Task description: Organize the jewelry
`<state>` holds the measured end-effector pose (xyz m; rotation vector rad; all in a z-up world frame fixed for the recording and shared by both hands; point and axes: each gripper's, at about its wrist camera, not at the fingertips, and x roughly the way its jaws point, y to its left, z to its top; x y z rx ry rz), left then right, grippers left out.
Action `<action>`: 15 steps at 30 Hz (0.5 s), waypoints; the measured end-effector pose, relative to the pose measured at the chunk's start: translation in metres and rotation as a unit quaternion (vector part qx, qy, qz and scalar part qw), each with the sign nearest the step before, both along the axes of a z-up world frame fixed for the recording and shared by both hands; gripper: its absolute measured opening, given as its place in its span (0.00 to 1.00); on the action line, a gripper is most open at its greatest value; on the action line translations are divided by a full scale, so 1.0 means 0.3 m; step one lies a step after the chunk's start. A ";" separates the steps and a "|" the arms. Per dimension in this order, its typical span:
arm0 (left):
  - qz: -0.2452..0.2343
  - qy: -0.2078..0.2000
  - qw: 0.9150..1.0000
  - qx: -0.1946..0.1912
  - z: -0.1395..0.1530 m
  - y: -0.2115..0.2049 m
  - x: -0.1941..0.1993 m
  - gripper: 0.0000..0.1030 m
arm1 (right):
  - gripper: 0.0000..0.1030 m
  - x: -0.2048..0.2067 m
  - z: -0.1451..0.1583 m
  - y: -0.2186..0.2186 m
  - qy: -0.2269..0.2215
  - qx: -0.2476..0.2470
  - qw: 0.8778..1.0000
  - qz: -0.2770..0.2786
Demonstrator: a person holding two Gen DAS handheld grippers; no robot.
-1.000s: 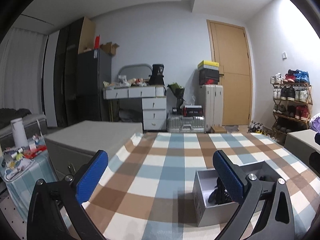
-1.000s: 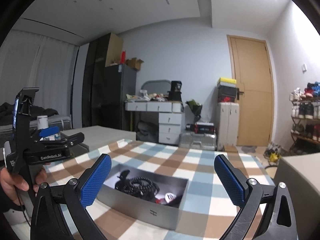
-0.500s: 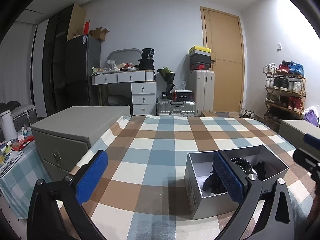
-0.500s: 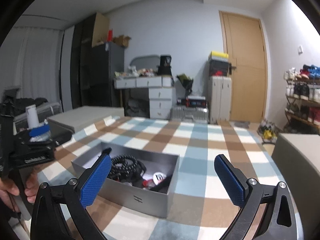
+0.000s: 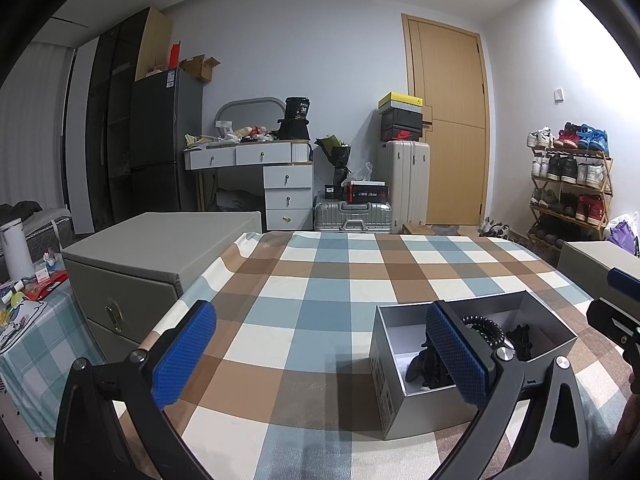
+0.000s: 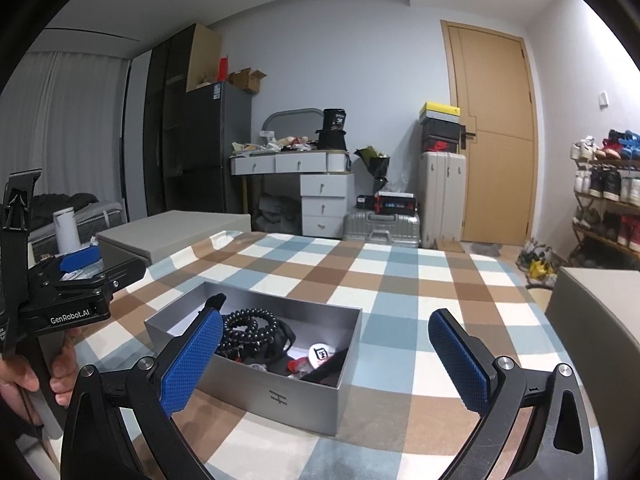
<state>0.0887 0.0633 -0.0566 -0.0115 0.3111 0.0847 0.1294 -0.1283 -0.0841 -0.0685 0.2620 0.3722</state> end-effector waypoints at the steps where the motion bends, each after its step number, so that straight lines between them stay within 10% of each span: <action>1: 0.000 0.000 1.000 0.000 0.000 -0.001 0.003 0.99 | 1.00 0.000 0.000 0.000 0.000 0.000 1.000 0.000; 15: 0.002 0.000 1.000 0.000 -0.001 -0.001 0.009 0.99 | 1.00 -0.001 0.001 -0.001 0.000 0.000 1.000 0.000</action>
